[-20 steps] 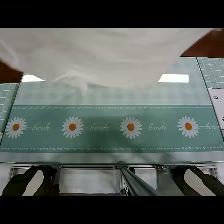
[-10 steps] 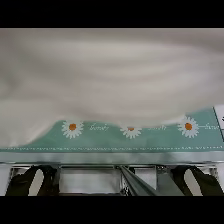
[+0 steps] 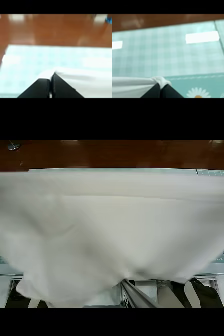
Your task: Fold the shirts.
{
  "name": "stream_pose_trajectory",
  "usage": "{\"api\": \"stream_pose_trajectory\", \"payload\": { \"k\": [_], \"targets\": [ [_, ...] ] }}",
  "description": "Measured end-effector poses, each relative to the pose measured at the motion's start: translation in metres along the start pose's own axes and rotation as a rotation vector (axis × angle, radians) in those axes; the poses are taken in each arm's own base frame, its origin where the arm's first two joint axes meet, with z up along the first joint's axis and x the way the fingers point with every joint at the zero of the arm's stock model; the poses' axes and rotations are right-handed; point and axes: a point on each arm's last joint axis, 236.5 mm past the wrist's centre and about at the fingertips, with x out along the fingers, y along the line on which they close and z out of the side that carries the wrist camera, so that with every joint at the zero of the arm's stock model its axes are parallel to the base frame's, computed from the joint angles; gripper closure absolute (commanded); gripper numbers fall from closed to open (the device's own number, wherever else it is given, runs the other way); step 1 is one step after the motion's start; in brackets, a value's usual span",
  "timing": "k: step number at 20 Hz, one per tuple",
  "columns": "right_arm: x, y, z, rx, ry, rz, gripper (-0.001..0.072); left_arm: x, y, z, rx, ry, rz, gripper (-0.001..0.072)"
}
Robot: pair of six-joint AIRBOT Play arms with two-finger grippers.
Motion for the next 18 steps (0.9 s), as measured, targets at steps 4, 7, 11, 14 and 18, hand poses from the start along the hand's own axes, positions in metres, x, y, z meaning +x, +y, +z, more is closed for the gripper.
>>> {"api": "stream_pose_trajectory", "payload": {
  "k": [4, 7, 11, 14, 18],
  "targets": [
    [0.116, -0.01, -0.024, 0.07, 0.169, 0.115, 0.0681, 0.108, 0.002, -0.058, -0.122, 0.161, -0.085, 0.0683],
    [0.204, -0.01, -0.032, 0.104, 0.254, 0.189, 0.0682, 0.185, 0.006, -0.083, -0.212, 0.214, -0.108, 0.0683],
    [0.324, -0.006, -0.04, 0.136, 0.343, 0.232, 0.0682, 0.275, 0.003, -0.108, -0.277, 0.277, -0.12, 0.0683],
    [0.399, -0.007, -0.041, 0.182, 0.401, 0.235, 0.0682, 0.33, -0.002, -0.12, -0.328, 0.305, -0.122, 0.0683],
    [0.448, -0.007, -0.057, 0.235, 0.503, 0.246, 0.068, 0.366, -0.002, -0.143, -0.428, 0.381, -0.107, 0.0682]
  ]
}}
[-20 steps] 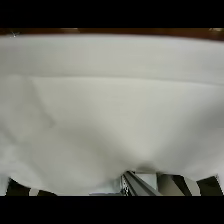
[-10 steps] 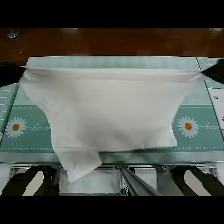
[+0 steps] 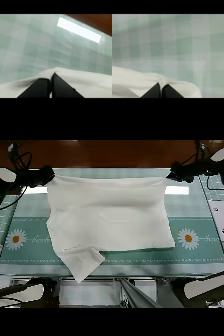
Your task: Fold the shirts.
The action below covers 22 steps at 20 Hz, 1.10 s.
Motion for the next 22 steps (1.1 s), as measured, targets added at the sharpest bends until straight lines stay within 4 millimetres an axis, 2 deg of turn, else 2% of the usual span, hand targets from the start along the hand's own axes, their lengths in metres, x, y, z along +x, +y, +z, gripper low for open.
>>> {"api": "stream_pose_trajectory", "payload": {
  "k": [2, 5, 7, 9, 12, 14, 16, 19, 20, 21, 22],
  "targets": [
    [0.005, -0.003, -0.005, 0.008, 0.049, 0.006, 0.068, 0.001, 0.004, -0.006, -0.023, 0.052, 0.002, 0.0682],
    [-0.004, -0.005, -0.021, -0.006, 0.135, 0.011, 0.0681, -0.013, 0.009, -0.028, 0.02, 0.19, -0.002, 0.0682],
    [-0.011, -0.007, -0.037, -0.027, 0.206, 0.008, 0.0681, -0.024, 0.015, -0.056, 0.067, 0.321, 0.002, 0.0682],
    [-0.013, -0.018, -0.057, -0.031, 0.286, -0.022, 0.068, -0.03, 0.026, -0.088, 0.091, 0.435, 0.015, 0.0682],
    [-0.005, -0.035, -0.094, -0.002, 0.406, -0.051, 0.0681, -0.034, 0.046, -0.138, 0.079, 0.586, 0.04, 0.0682],
    [0.002, -0.046, -0.115, 0.022, 0.465, -0.07, 0.0681, -0.035, 0.057, -0.161, 0.064, 0.65, 0.054, 0.0682],
    [0.007, -0.054, -0.129, 0.038, 0.5, -0.085, 0.068, -0.037, 0.064, -0.175, 0.05, 0.691, 0.06, 0.0682],
    [0.01, -0.061, -0.139, 0.056, 0.523, -0.101, 0.068, -0.038, 0.071, -0.182, 0.036, 0.714, 0.068, 0.0682],
    [0.01, -0.062, -0.141, 0.061, 0.529, -0.105, 0.0647, -0.041, 0.072, -0.185, 0.032, 0.728, 0.068, 0.0678],
    [0.01, -0.063, -0.142, 0.065, 0.532, -0.109, 0.0319, -0.041, 0.073, -0.186, 0.03, 0.734, 0.069, 0.0552],
    [0.011, -0.063, -0.143, 0.069, 0.534, -0.109, 0.0094, -0.042, 0.074, -0.187, 0.029, 0.735, 0.071, 0.0099]
  ]
}}
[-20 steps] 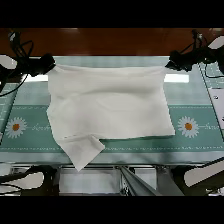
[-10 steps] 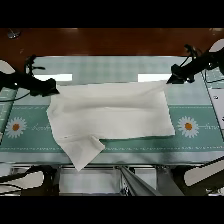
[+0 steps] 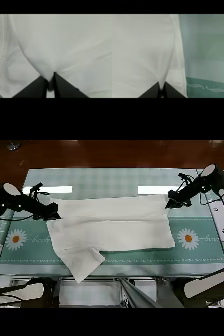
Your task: Fold the shirts.
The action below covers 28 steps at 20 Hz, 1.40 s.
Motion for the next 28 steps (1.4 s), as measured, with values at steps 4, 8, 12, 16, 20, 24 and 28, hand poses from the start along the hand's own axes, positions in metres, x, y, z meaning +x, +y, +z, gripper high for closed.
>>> {"api": "stream_pose_trajectory", "payload": {
  "k": [4, 8, 12, 16, 20, 24, 28],
  "targets": [
    [-0.005, 0.003, -0.007, -0.011, 0.015, 0.009, 0.0095, -0.001, 0.004, -0.012, -0.011, 0.048, -0.001, 0.0004],
    [-0.03, -0.012, -0.024, -0.003, -0.031, -0.028, 0.0096, -0.007, 0.021, -0.057, -0.066, 0.138, 0.001, 0.0004],
    [-0.037, -0.005, -0.051, 0.037, -0.188, 0.057, 0.0095, -0.006, 0.043, -0.117, -0.215, 0.113, -0.032, 0.0004],
    [-0.025, 0.013, -0.084, 0.052, -0.291, 0.143, 0.0095, 0.003, 0.036, -0.15, -0.39, -0.004, -0.135, 0.0004],
    [-0.017, 0.023, -0.103, 0.059, -0.316, 0.192, 0.0096, 0.011, 0.031, -0.161, -0.467, -0.045, -0.157, 0.0004],
    [-0.013, 0.027, -0.109, 0.062, -0.316, 0.214, 0.0095, 0.02, 0.027, -0.174, -0.494, -0.007, -0.138, 0.0004],
    [-0.013, 0.029, -0.111, 0.064, -0.318, 0.224, 0.0095, 0.033, 0.013, -0.188, -0.512, 0.043, -0.151, 0.0005]
  ]
}}
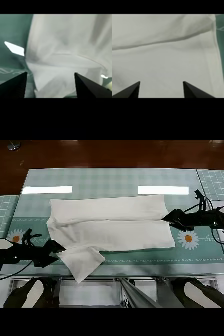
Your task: Fold the shirts.
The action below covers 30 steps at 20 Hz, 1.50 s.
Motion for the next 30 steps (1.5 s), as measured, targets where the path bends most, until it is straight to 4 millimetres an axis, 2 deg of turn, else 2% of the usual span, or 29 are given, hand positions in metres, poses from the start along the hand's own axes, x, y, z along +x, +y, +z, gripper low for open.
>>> {"api": "stream_pose_trajectory", "payload": {
  "k": [2, 3, 4, 5, 6, 8, 10, 13, 15, 17, 20, 23, 24, 25, 26, 27, 30],
  "targets": [
    [0.0, 0.0, 0.001, 0.003, -0.006, 0.002, 0.0096, 0.013, -0.007, -0.012, -0.014, 0.031, -0.033, 0.0012],
    [-0.001, -0.001, 0.002, 0.009, -0.01, 0.002, 0.0095, 0.019, -0.011, -0.016, -0.011, 0.034, -0.049, 0.0119],
    [-0.004, -0.005, 0.005, 0.022, -0.02, 0.0, 0.0095, 0.023, -0.014, -0.018, 0.0, 0.033, -0.061, 0.0505],
    [-0.011, -0.012, 0.01, 0.044, -0.041, -0.004, 0.0095, 0.027, -0.013, -0.016, 0.028, 0.018, -0.053, 0.0685],
    [-0.018, -0.023, 0.015, 0.074, -0.058, -0.017, 0.0096, 0.029, -0.014, -0.016, 0.058, 0.012, -0.056, 0.0683],
    [-0.034, -0.055, 0.01, 0.16, -0.054, -0.072, 0.0095, 0.031, -0.026, -0.017, 0.093, 0.008, -0.102, 0.0683],
    [-0.043, -0.092, -0.014, 0.251, 0.009, -0.157, 0.0095, 0.029, -0.038, -0.019, 0.118, 0.011, -0.146, 0.0683],
    [-0.037, -0.115, -0.059, 0.346, 0.13, -0.206, 0.0096, 0.026, -0.051, -0.018, 0.146, 0.005, -0.191, 0.0683],
    [-0.027, -0.116, -0.077, 0.356, 0.182, -0.207, 0.0096, 0.024, -0.056, -0.018, 0.155, 0.002, -0.205, 0.0683],
    [-0.016, -0.112, -0.085, 0.346, 0.214, -0.2, 0.0095, 0.024, -0.058, -0.018, 0.16, 0.002, -0.215, 0.0682],
    [0.001, -0.1, -0.084, 0.327, 0.231, -0.158, 0.0095, 0.023, -0.06, -0.018, 0.164, 0.001, -0.222, 0.0683],
    [0.017, -0.086, -0.073, 0.316, 0.219, -0.108, 0.0096, 0.023, -0.061, -0.018, 0.166, 0.001, -0.224, 0.0683],
    [0.021, -0.081, -0.068, 0.311, 0.208, -0.095, 0.0124, 0.023, -0.061, -0.018, 0.167, 0.001, -0.224, 0.0683],
    [0.024, -0.078, -0.062, 0.3, 0.197, -0.09, 0.0308, 0.023, -0.061, -0.018, 0.17, 0.0, -0.225, 0.0683],
    [0.028, -0.077, -0.055, 0.282, 0.182, -0.097, 0.0656, 0.023, -0.061, -0.018, 0.173, -0.001, -0.226, 0.0682],
    [0.03, -0.073, -0.049, 0.268, 0.173, -0.092, 0.0681, 0.022, -0.062, -0.017, 0.179, -0.003, -0.227, 0.0683],
    [0.026, -0.056, -0.032, 0.186, 0.162, -0.073, 0.0681, 0.01, -0.072, -0.005, 0.211, -0.04, -0.244, 0.0682]
  ]
}}
